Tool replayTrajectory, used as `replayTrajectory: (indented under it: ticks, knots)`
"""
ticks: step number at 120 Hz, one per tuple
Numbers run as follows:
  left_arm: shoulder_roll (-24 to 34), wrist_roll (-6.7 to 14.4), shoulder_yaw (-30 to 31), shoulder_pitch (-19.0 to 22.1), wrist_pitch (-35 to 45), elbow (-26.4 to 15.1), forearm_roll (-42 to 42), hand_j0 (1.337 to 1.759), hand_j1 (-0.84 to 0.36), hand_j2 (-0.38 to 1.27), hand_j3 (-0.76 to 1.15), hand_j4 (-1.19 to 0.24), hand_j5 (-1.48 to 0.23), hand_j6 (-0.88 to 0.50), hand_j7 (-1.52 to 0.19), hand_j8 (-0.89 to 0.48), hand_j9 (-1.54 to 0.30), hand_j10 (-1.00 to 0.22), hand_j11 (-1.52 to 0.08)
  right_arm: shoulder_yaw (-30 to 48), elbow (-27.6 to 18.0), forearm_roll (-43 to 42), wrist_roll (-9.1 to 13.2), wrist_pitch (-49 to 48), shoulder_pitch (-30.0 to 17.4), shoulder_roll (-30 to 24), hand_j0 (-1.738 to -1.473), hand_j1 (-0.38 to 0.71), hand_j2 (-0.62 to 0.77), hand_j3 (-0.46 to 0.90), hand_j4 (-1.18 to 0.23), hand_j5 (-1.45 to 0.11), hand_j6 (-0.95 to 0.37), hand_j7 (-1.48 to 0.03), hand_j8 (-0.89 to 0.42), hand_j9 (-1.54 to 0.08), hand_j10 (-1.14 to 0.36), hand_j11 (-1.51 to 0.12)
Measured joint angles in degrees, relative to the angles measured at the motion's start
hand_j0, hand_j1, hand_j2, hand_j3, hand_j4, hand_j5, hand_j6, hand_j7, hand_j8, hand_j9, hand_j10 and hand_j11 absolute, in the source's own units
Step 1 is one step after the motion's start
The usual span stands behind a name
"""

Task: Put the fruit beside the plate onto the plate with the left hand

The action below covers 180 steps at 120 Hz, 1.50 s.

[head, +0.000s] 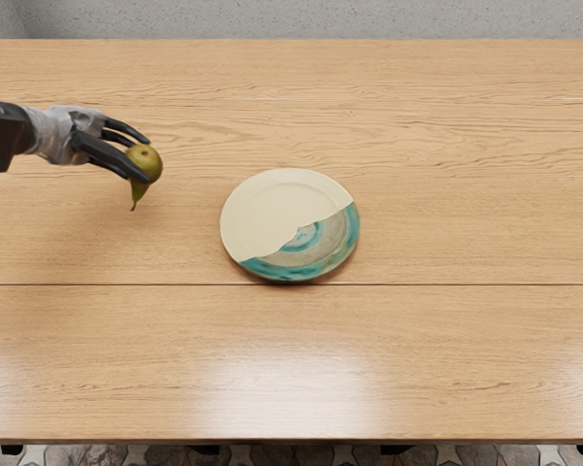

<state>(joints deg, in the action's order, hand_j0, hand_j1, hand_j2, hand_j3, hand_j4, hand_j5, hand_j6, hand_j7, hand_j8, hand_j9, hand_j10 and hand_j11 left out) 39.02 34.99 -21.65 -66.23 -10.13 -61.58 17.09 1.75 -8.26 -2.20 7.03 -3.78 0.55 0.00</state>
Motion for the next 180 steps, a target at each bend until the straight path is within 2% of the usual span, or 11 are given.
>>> replayTrajectory:
  ticks: [22, 34, 78, 97, 142, 146, 163, 180]
  knots:
    - [-2.2, 0.0, -0.37, -0.03, -1.76, 0.62, -0.8, 1.657, -0.33, 0.56, 0.0, -0.69, -0.91, -0.44, -0.91, -0.47, -0.91, -0.68, -0.91, 0.01, 0.0, 0.0, 0.0, 0.0, 0.0, 0.0, -1.658, -0.35, 0.0, 0.0, 0.0, 0.0, 0.0, 0.0, 0.0, 0.0, 0.0, 0.0]
    - [-3.81, 0.01, -0.45, -0.93, -2.07, 0.69, -0.98, 1.657, -0.35, 0.6, 0.0, -0.68, -0.92, -0.43, -0.91, -0.44, -0.9, -0.68, -0.9, 0.0, 0.0, 0.0, 0.0, 0.0, -0.01, 0.0, -1.658, -0.35, 0.0, 0.0, 0.0, 0.0, 0.0, 0.0, 0.0, 0.0, 0.0, 0.0]
    - [-6.82, 0.01, -3.27, -1.82, -4.3, 0.76, -1.42, 1.658, -0.32, 0.53, 0.0, -0.65, -0.86, -0.48, -0.86, -0.48, -0.86, -0.65, -0.86, -0.02, 0.0, 0.0, 0.0, 0.0, 0.0, 0.0, -1.658, -0.35, 0.0, 0.0, 0.0, 0.0, 0.0, 0.0, 0.0, 0.0, 0.0, 0.0]
    - [-9.66, 0.01, -3.5, -2.34, -4.5, 0.76, -1.47, 1.658, -0.31, 0.57, 0.0, -0.65, -0.85, -0.49, -0.84, -0.5, -0.85, -0.65, -0.85, -0.02, 0.0, 0.0, 0.0, 0.0, -0.01, 0.0, -1.658, -0.35, 0.0, 0.0, 0.0, 0.0, 0.0, 0.0, 0.0, 0.0, 0.0, 0.0]
    - [-14.79, 0.01, -3.46, -2.15, -4.61, 0.75, -1.58, 1.658, -0.33, 0.44, 0.0, -0.63, -0.84, -0.44, -0.83, -0.49, -0.83, -0.64, -0.83, 0.0, 0.0, 0.0, 0.0, 0.0, -0.01, 0.0, -1.658, -0.35, 0.0, 0.0, 0.0, 0.0, 0.0, 0.0, 0.0, 0.0, 0.0, 0.0]
    - [-15.15, 0.01, -3.44, -2.22, -4.6, 0.75, -1.51, 1.658, -0.29, 0.39, 0.0, -0.6, -0.79, -0.43, -0.79, -0.48, -0.79, -0.6, -0.79, 0.0, 0.0, 0.0, 0.0, 0.0, -0.01, 0.0, -1.658, -0.35, 0.0, 0.0, 0.0, 0.0, 0.0, 0.0, 0.0, 0.0, 0.0, 0.0]
    - [-15.33, 0.01, -3.51, -2.32, -4.5, 0.77, -1.31, 1.658, 0.02, 0.2, 0.0, -0.31, -0.41, -0.23, -0.41, -0.25, -0.41, -0.31, -0.41, 0.0, 0.0, 0.0, 0.0, 0.0, -0.01, 0.0, -1.658, -0.35, 0.0, 0.0, 0.0, 0.0, 0.0, 0.0, 0.0, 0.0, 0.0, 0.0]
    - [-15.43, 0.01, -4.16, -2.4, -4.48, 1.12, -1.28, 1.658, 0.18, 0.1, 0.0, -0.15, -0.2, -0.11, -0.2, -0.13, -0.2, -0.16, -0.2, -0.01, 0.0, 0.0, 0.0, 0.0, 0.0, 0.0, -1.658, -0.35, 0.0, 0.0, 0.0, 0.0, 0.0, 0.0, 0.0, 0.0, 0.0, 0.0]
